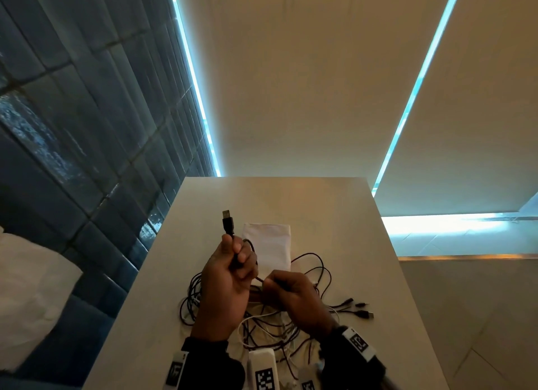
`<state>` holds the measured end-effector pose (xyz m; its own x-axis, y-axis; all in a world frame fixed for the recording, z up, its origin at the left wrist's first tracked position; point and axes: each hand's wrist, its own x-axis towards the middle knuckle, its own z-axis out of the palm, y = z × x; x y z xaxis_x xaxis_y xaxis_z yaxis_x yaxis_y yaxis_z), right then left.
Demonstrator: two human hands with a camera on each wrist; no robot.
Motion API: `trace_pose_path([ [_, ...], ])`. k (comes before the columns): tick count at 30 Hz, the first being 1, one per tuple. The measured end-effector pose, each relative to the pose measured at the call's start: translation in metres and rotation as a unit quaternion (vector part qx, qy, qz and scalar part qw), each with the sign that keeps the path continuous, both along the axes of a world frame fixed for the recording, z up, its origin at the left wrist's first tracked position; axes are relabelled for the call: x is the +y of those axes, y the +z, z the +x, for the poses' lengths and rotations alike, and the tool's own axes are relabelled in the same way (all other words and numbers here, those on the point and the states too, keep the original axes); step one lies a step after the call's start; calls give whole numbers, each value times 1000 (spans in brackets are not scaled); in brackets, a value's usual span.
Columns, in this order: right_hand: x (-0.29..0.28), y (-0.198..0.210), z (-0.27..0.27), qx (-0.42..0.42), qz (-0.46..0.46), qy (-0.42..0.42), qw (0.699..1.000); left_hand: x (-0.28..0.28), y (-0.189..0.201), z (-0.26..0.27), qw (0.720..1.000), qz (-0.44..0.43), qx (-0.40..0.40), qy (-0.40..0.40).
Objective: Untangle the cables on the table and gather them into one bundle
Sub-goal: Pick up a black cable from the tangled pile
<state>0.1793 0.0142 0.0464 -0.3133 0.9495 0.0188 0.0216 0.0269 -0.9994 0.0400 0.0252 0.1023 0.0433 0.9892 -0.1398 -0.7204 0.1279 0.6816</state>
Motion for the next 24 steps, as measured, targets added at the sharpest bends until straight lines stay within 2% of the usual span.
trace_pose_path([
  [6, -1, -37, 1, -53, 5, -12, 999, -4, 1, -3, 1000, 19, 18, -6],
  [12, -1, -67, 2, -58, 5, -54, 997, -8, 7, -5, 999, 23, 20, -17],
  [19, -3, -90, 7, -67, 0, -65, 996, -8, 6, -14, 999, 26, 21, -1],
  [24, -9, -114, 18, -138, -35, -88, 986, -10, 9, -17, 997, 21, 67, -14],
])
